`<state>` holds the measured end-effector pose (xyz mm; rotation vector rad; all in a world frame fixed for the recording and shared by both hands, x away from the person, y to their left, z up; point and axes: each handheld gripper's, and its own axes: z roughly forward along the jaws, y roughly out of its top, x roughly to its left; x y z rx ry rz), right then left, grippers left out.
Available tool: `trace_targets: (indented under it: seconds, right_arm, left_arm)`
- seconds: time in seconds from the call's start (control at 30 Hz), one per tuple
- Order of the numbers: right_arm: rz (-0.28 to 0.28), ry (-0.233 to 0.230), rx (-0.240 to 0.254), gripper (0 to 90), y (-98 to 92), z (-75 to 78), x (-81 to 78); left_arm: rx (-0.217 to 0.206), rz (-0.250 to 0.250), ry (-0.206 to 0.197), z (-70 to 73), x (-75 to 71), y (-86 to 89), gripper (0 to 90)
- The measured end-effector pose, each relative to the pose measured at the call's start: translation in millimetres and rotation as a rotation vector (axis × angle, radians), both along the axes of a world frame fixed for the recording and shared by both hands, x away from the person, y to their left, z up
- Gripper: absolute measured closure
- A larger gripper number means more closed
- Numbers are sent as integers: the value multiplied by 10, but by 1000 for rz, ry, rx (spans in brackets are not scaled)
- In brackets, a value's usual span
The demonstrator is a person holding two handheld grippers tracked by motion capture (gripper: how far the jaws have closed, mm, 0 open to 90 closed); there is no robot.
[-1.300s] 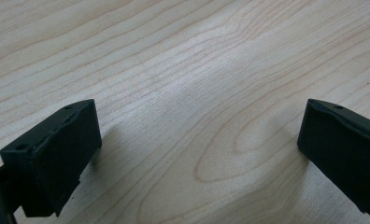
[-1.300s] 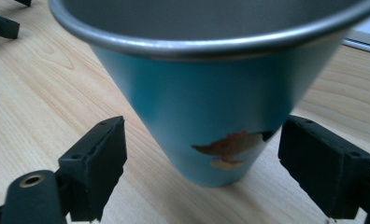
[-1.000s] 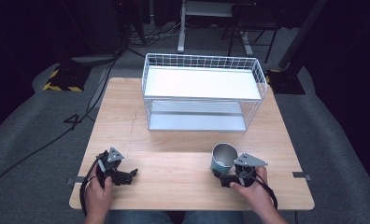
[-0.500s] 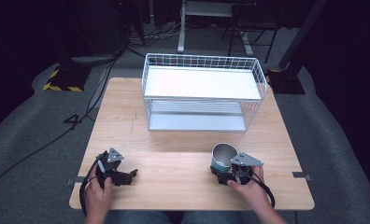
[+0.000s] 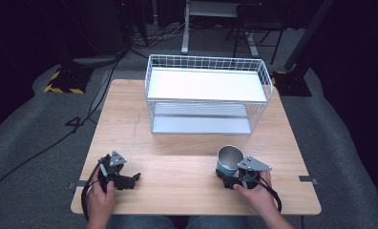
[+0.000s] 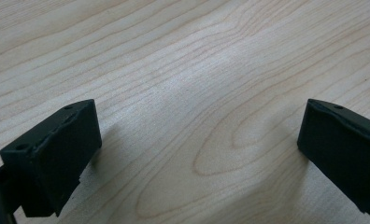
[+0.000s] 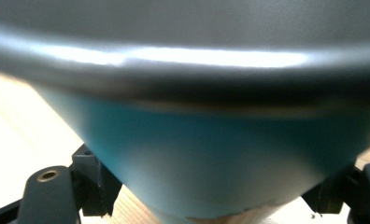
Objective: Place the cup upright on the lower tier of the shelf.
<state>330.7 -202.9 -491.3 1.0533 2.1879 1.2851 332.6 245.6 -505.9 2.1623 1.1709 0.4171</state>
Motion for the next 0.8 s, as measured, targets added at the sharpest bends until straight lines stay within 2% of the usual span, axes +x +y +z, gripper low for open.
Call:
trace_targets:
  seconds: [0.37,0.6,0.8]
  right_arm:
    - [-19,-11,7,220,68,156,115]
    - [-65,6,35,220,144,209,290]
    - [-96,-5,31,220,198,265,478]
  left_arm:
    - [0,0,0,0,0,0,1]
    - [-1,0,-2,-2,0,-1,1]
    - [-1,1,-2,-2,0,-1,1]
